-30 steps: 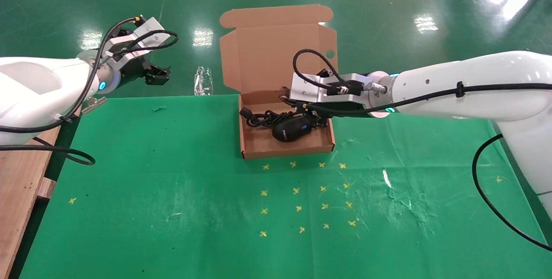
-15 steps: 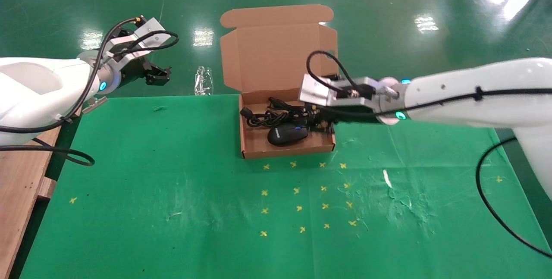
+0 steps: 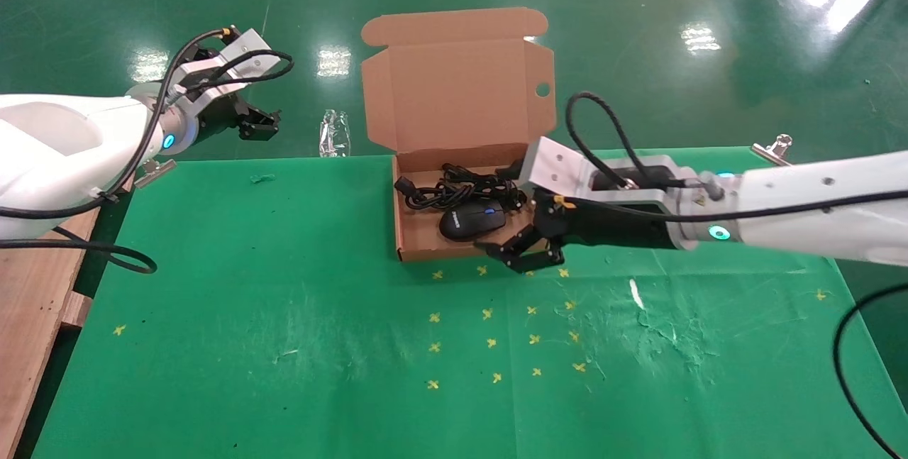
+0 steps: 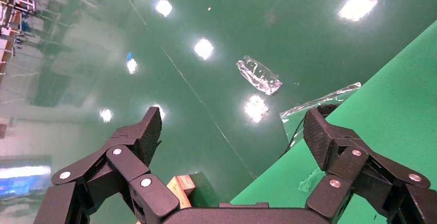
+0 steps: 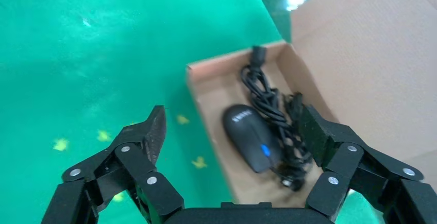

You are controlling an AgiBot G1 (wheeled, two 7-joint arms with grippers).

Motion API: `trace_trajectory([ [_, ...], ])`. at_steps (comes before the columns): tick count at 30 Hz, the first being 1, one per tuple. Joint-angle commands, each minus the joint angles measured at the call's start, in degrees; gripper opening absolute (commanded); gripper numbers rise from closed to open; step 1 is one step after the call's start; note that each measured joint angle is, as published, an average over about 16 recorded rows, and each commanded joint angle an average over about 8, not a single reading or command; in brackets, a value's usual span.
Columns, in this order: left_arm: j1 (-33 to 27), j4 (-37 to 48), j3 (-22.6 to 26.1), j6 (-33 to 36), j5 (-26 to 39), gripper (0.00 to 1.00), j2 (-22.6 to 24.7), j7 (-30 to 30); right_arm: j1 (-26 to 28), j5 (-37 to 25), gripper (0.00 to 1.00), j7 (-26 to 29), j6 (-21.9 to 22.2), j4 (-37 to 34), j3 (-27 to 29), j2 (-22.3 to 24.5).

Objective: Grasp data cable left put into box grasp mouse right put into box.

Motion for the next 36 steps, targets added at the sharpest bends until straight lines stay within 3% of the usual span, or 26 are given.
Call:
trace_trajectory([
  [1, 0.0, 0.0, 0.0, 0.0, 0.0, 1.00, 0.0, 0.0, -0.9, 2.3, 1.00, 0.0, -1.0, 0.6, 0.8, 1.1],
  [19, 0.6, -0.3, -0.9, 0.9, -2.1, 1.00, -0.4, 1.3, -8.8, 23.5, 1.00, 0.2, -9.9, 6.4, 8.2, 11.4],
  [36, 8.4, -4.6, -13.1, 14.2, -31.4, 1.00, -6.6, 19.5, -16.3, 43.3, 1.00, 0.3, -18.3, 11.8, 15.1, 21.0],
])
